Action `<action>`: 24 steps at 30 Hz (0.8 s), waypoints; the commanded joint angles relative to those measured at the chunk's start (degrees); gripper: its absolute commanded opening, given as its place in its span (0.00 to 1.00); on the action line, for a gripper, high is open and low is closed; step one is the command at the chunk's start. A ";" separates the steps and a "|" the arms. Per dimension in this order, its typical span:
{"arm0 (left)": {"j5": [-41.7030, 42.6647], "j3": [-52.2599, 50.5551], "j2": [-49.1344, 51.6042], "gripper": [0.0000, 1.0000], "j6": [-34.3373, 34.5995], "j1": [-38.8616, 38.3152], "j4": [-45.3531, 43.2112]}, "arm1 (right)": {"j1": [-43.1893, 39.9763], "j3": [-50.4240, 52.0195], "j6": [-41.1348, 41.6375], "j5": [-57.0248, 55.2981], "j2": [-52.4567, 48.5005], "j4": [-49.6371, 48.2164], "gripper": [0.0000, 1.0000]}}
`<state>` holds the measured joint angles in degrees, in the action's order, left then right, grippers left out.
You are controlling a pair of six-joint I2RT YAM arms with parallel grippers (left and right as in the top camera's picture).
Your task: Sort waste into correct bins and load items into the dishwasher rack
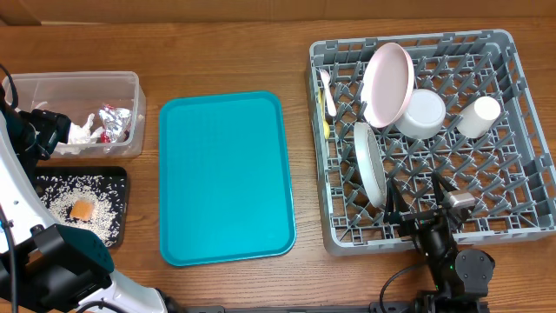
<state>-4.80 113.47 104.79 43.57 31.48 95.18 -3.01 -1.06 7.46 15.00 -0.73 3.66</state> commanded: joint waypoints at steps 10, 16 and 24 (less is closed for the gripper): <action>-0.50 -0.35 0.22 1.00 0.79 -1.55 -0.42 | -0.33 0.59 -0.22 -0.33 0.57 -0.20 1.00; -0.52 -0.50 -4.44 1.00 0.79 -5.75 -2.89 | -0.33 0.59 -0.22 -0.35 0.57 -0.20 1.00; -0.48 -1.75 -17.03 1.00 0.79 -22.25 -3.02 | -0.33 0.59 -0.22 -0.35 0.57 -0.20 1.00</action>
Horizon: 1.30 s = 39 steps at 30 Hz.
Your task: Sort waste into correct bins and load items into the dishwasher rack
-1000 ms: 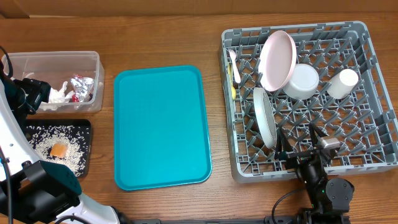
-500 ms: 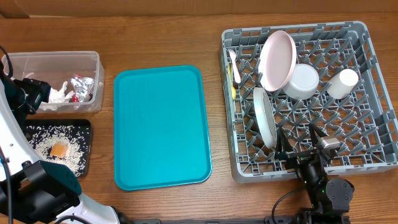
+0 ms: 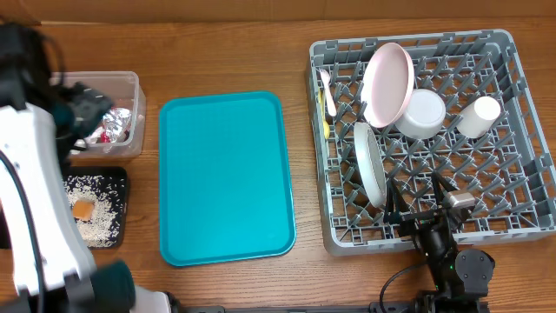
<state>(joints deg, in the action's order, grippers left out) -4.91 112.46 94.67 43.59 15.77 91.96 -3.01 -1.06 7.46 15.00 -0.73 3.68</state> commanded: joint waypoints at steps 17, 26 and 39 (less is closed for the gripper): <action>-0.48 -36.98 -32.06 1.00 -1.25 -19.54 0.90 | -0.33 0.59 -0.22 -0.35 0.57 -0.22 1.00; -2.99 -51.39 -46.31 1.00 -6.36 -19.56 -20.50 | -0.33 0.59 -0.22 -0.35 0.57 -0.22 1.00; 4.11 -86.49 -72.63 1.00 -15.37 -19.61 -74.47 | -0.33 0.59 -0.22 -0.33 0.57 -0.22 1.00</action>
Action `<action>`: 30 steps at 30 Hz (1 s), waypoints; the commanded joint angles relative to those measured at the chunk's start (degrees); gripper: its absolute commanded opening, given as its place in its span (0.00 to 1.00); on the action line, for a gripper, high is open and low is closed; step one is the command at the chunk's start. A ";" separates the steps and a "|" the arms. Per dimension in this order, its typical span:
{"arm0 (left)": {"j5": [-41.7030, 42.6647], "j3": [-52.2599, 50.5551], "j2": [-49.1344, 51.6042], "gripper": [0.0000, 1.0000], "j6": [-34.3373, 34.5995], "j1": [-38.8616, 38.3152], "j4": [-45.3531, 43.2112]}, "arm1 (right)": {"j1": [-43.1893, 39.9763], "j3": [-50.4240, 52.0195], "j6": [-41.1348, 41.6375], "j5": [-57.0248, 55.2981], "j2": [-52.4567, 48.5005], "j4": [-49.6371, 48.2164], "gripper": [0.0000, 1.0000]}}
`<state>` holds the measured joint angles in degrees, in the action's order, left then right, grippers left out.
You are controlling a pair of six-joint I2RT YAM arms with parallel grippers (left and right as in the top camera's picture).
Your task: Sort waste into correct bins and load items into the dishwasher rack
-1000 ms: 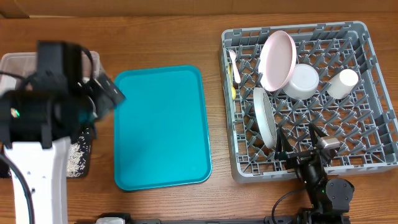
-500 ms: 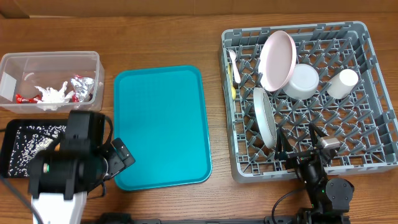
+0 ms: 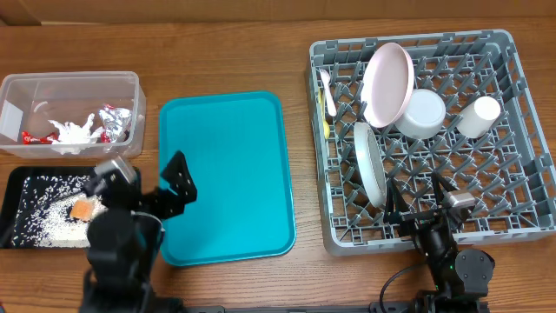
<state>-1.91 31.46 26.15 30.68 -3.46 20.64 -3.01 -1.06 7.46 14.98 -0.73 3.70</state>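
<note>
A clear bin (image 3: 130,87) at the far left holds crumpled white paper (image 3: 74,132), a foil wrapper (image 3: 113,122) and a red scrap (image 3: 28,136). Below it, a black tray (image 3: 22,178) carries scattered rice and an orange-brown food piece (image 3: 82,209). The grey dish rack (image 3: 521,217) on the right holds a pink plate (image 3: 387,83), a white bowl (image 3: 423,114), a white cup (image 3: 482,116), a pale plate (image 3: 369,163) on edge and cutlery (image 3: 327,96). My left gripper (image 3: 158,189) hangs open over the left edge of the teal tray (image 3: 230,174), with nothing in it. My right gripper (image 3: 415,193) rests open at the rack's front edge.
The teal tray lies bare in the middle, between the bins and the rack. The left arm's body stands at the front left by the black tray. The right arm's base sits at the front edge, below the rack.
My left arm was raised over the clear bin. It now sits low at the front, with its gripper over the teal tray's left edge. The right arm has not moved.
My left gripper was first down at the left end of the clear bin. Then it stood higher above the bin. Now it is back near the front of the table, empty, and both bins show in full. The rack is unchanged.
</note>
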 commanded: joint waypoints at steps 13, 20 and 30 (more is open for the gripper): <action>1.95 -25.57 -24.11 1.00 -6.51 -0.37 -14.05 | -0.33 0.59 -0.22 -0.31 0.57 -0.24 1.00; 1.99 -29.20 -25.99 1.00 -8.94 -0.35 -14.95 | -0.33 0.59 -0.22 -0.33 0.57 -0.24 1.00; 3.02 -30.88 -25.99 1.00 -14.40 -0.31 -15.63 | -0.33 0.59 -0.22 -0.33 0.57 -0.24 1.00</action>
<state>0.47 1.10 0.91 18.98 -3.46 5.45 -3.01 -1.06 7.46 15.03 -0.73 3.75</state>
